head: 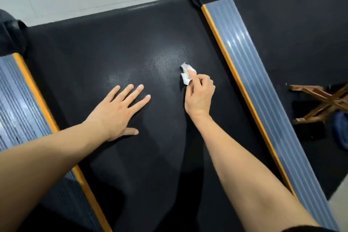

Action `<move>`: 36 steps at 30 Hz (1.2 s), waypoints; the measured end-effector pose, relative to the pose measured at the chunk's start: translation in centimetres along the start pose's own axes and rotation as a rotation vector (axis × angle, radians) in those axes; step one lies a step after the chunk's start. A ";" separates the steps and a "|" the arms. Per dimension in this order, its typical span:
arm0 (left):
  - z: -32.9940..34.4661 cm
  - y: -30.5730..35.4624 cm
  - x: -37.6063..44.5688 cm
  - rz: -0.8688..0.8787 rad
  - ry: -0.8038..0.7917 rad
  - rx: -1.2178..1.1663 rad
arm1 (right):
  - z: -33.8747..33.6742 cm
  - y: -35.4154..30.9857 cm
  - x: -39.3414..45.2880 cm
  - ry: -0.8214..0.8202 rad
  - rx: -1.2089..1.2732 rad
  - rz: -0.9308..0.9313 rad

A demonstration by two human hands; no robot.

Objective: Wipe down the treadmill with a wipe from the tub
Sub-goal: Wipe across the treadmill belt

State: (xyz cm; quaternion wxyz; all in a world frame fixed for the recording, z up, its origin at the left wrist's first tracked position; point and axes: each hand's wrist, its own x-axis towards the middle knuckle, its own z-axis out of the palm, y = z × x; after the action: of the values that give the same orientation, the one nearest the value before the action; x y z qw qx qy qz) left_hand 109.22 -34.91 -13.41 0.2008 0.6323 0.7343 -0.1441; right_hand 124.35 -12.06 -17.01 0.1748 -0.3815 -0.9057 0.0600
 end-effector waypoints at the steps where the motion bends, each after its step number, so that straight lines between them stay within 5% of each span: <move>1: 0.2 0.1 -0.1 0.001 -0.001 -0.008 | -0.1 0.7 0.9 0.014 -0.031 -0.054; 3: 0.5 0.1 0.5 -0.003 0.025 0.008 | -0.4 2.8 3.7 0.077 -0.182 -0.109; 7: 0.5 0.3 0.4 -0.018 0.002 -0.005 | 0.1 4.8 7.1 0.087 -0.123 0.193; 9: 0.4 0.5 0.5 -0.035 0.023 -0.009 | 0.6 2.3 6.8 0.089 -0.106 0.196; 14: 0.9 0.4 -0.9 -0.058 0.078 -0.056 | 1.7 -9.6 1.0 -0.197 0.085 -0.386; 17: 1.6 0.2 -1.6 -0.070 0.163 -0.116 | 0.8 -7.7 2.4 -0.049 0.071 -0.598; 20: 2.0 0.2 -1.7 -0.086 0.163 -0.114 | -0.4 -0.3 8.1 0.077 -0.227 -0.365; 24: 1.1 -0.1 -1.4 -0.085 0.162 -0.066 | -0.8 2.1 10.3 0.059 -0.180 0.111; 27: 0.7 -0.8 -0.8 -0.096 0.223 -0.066 | -0.6 -4.4 7.9 0.130 -0.004 -0.129; 31: 0.0 -3.1 0.7 -0.225 0.236 -0.092 | 0.3 -9.1 2.6 -0.059 0.123 -0.517; 33: -0.5 -4.5 1.5 -0.251 0.203 -0.108 | 1.3 -5.8 5.2 -0.022 0.047 -0.545; 36: -1.9 -6.5 2.9 -0.322 0.136 -0.115 | 1.6 0.4 11.4 0.124 -0.126 -0.264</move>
State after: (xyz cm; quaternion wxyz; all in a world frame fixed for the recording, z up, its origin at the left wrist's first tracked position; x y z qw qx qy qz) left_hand 102.22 -32.59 -13.43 0.1609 0.5024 0.8449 -0.0890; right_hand 116.67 -3.61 -15.56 0.2126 -0.2721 -0.9375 -0.0440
